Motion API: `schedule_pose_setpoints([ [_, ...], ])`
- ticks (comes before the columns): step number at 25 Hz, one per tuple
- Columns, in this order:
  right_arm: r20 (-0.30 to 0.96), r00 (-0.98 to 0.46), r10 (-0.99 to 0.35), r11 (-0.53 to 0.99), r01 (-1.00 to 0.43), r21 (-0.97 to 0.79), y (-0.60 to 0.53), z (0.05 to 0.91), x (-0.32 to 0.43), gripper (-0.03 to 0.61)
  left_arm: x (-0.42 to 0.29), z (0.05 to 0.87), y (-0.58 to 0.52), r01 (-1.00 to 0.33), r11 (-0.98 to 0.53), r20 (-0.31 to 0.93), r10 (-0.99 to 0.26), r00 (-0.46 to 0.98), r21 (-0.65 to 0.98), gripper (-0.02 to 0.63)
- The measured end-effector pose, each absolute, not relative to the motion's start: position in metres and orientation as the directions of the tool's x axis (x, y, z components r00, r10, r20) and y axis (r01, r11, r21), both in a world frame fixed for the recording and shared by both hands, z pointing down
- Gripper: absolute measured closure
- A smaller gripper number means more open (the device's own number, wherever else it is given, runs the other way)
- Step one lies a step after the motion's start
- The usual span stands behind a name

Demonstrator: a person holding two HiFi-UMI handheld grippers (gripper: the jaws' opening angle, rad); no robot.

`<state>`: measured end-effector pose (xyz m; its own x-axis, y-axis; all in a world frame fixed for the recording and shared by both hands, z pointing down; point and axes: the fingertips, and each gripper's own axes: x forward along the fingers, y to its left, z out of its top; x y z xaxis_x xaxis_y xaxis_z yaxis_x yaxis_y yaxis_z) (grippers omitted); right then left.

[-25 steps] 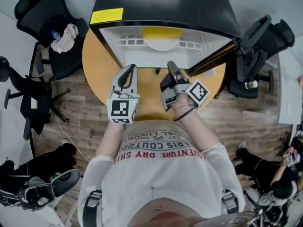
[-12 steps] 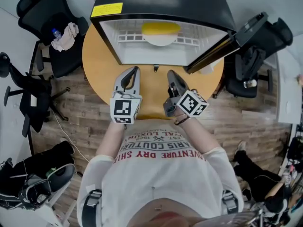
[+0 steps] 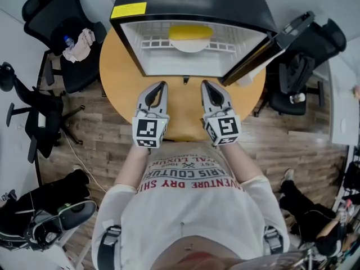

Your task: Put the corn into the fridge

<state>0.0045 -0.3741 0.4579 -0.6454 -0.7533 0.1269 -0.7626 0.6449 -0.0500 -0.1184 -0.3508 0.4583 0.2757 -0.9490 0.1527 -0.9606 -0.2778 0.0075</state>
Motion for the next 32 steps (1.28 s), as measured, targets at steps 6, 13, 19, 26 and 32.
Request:
schedule_pose_setpoints([
  [6,0.117,-0.648,-0.752,0.653,-0.757,0.006,-0.364,0.458,0.002,0.551,-0.122,0.454,-0.340,-0.963,-0.269,0.139,-0.954,0.266,-0.002,0.589],
  [13,0.126,-0.655,-0.745,0.661,-0.751,0.007,-0.352,0.457,-0.002,0.551,-0.121,0.447,-0.327,-0.961,-0.277,0.123,-0.954,0.272,-0.023,0.589],
  [19,0.115,-0.646,-0.755,0.650,-0.760,-0.004,-0.349,0.454,0.001,0.551,-0.119,0.442,-0.320,-0.957,-0.289,0.111,-0.952,0.285,-0.026,0.589],
  [26,0.100,-0.666,-0.739,0.671,-0.742,0.013,-0.341,0.448,-0.008,0.551,-0.118,0.439,-0.315,-0.949,-0.310,0.110,-0.947,0.303,-0.053,0.589],
  [32,0.117,-0.681,-0.723,0.689,-0.723,0.047,-0.339,0.449,-0.017,0.551,-0.119,0.437,-0.316,-0.949,-0.310,0.109,-0.947,0.303,-0.059,0.589],
])
